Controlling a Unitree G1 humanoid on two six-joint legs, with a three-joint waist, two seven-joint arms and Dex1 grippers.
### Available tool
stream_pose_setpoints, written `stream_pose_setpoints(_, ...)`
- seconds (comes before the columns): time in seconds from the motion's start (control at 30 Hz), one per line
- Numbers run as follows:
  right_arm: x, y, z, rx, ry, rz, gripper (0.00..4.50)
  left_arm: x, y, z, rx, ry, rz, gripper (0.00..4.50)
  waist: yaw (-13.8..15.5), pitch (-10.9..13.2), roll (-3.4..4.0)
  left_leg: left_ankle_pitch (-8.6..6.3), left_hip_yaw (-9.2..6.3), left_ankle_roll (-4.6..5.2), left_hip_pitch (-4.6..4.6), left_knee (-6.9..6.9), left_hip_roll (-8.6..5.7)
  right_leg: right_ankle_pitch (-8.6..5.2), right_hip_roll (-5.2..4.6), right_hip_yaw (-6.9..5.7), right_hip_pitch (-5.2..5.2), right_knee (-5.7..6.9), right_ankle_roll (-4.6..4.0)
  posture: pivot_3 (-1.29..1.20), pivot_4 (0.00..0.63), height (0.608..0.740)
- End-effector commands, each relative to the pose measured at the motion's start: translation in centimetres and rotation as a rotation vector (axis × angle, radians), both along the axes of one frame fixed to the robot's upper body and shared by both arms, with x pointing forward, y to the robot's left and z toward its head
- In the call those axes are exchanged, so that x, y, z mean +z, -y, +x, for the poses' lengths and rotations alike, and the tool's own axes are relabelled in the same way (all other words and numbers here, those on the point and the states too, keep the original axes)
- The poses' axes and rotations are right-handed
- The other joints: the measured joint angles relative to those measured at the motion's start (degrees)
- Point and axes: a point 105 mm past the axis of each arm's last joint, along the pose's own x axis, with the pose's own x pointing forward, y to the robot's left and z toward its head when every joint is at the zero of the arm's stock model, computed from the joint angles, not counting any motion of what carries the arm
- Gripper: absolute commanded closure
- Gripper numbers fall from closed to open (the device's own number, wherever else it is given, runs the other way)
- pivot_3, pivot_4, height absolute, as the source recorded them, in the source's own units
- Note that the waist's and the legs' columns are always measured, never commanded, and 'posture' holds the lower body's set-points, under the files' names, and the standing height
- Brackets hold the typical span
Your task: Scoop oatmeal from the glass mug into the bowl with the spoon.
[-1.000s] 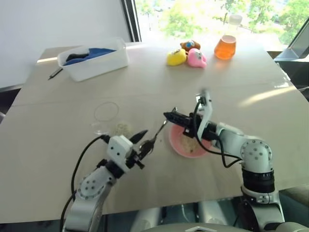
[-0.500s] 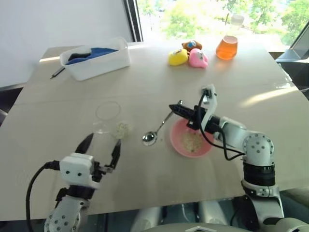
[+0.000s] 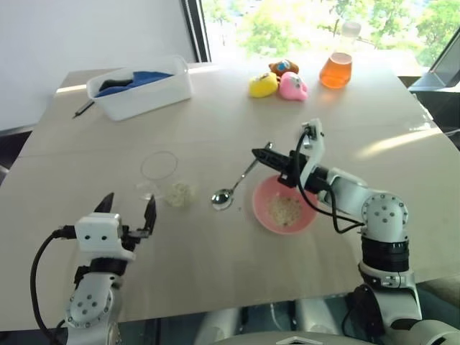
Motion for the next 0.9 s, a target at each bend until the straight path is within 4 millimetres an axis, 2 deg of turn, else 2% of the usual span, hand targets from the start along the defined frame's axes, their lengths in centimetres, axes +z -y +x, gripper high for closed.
stream_pose_setpoints(0.03,2.8,0.3,-0.6,0.021,0.104,0.052,4.50,0.7,-1.1,0.4,0.036,0.031,0.022,0.46,0.00,0.00,0.00,0.00,0.01,0.00,0.00,0.00,0.00,0.00,0.00,0.01,0.00,0.00,0.00,0.00,0.150,0.740)
stream_pose_setpoints(0.07,3.4,0.6,-0.6,0.029,0.127,0.053,4.50,0.7,-1.1,0.6,0.038,0.032,0.022,0.46,0.01,0.00,0.00,0.00,0.00,0.00,-0.01,0.00,0.00,0.00,0.00,0.00,0.00,0.00,0.00,0.00,0.150,0.740)
stream_pose_setpoints(0.17,6.3,2.3,1.2,-0.024,0.193,0.077,4.50,0.2,-0.9,1.5,0.020,0.018,0.016,0.46,-0.08,0.00,0.01,0.00,0.03,0.00,-0.02,0.03,-0.02,0.00,-0.02,0.02,-0.01,0.06,0.00,0.00,0.150,0.740)
stream_pose_setpoints(0.23,7.3,2.8,1.6,-0.036,0.214,0.082,4.50,0.1,-0.9,1.7,0.019,0.013,0.000,0.46,-0.06,0.00,-0.01,0.00,0.04,0.00,-0.02,0.05,-0.02,0.00,-0.01,0.03,-0.01,0.09,0.00,0.00,0.150,0.740)
stream_pose_setpoints(0.3,9.3,3.1,2.0,-0.040,0.261,0.096,4.50,0.0,-0.7,2.3,0.005,0.008,-0.011,0.46,-0.06,0.00,0.00,0.00,0.02,0.00,-0.01,0.03,-0.01,0.00,0.00,0.02,-0.03,0.11,-0.01,0.00,0.150,0.740)
stream_pose_setpoints(0.4,11.7,2.5,1.6,-0.013,0.328,0.119,4.50,-0.2,-0.3,2.8,-0.021,-0.004,-0.018,0.46,-0.24,-0.02,-0.02,0.01,0.07,0.00,-0.13,0.03,0.00,0.00,-0.02,0.08,-0.20,0.18,-0.01,0.00,0.150,0.740)
stream_pose_setpoints(0.5,13.3,0.8,0.4,0.051,0.373,0.150,4.50,-0.2,-0.3,3.0,-0.024,-0.003,-0.018,0.46,-0.52,-0.03,-0.03,0.04,0.11,-0.05,-0.60,0.13,-0.01,0.00,-0.05,0.08,-0.73,0.40,-0.01,0.00,0.150,0.740)
stream_pose_setpoints(0.6,13.9,-1.1,-0.4,0.114,0.390,0.161,4.50,-0.1,-0.4,3.1,-0.019,-0.002,-0.019,0.46,-1.00,-0.03,-0.03,0.05,0.10,-0.07,-0.61,0.13,-0.01,0.00,-0.16,0.06,-0.75,0.42,-0.02,0.00,0.150,0.740)
stream_pose_setpoints(0.7,13.3,-3.3,-0.9,0.168,0.388,0.148,4.50,-0.1,-0.4,3.3,-0.026,-0.007,-0.017,0.46,-1.42,-0.03,-0.03,0.07,0.11,-0.09,-0.59,0.16,-0.02,0.00,-0.15,0.06,-0.74,0.48,-0.02,0.00,0.150,0.740)
stream_pose_setpoints(0.8,12.8,-4.8,-0.9,0.186,0.393,0.126,4.50,-0.1,-0.2,3.5,-0.033,-0.009,-0.015,0.46,-1.54,-0.04,-0.03,0.08,0.10,-0.11,-0.59,0.16,-0.02,0.00,-0.13,0.05,-0.75,0.52,-0.02,0.00,0.150,0.740)
stream_pose_setpoints(0.9,13.2,-5.8,-1.1,0.199,0.406,0.147,4.50,0.2,-0.3,3.6,-0.029,-0.005,-0.015,0.46,-1.57,-0.04,-0.03,0.09,0.09,-0.12,-0.60,0.17,-0.02,0.00,-0.08,0.05,-0.76,0.54,-0.02,0.00,0.150,0.740)
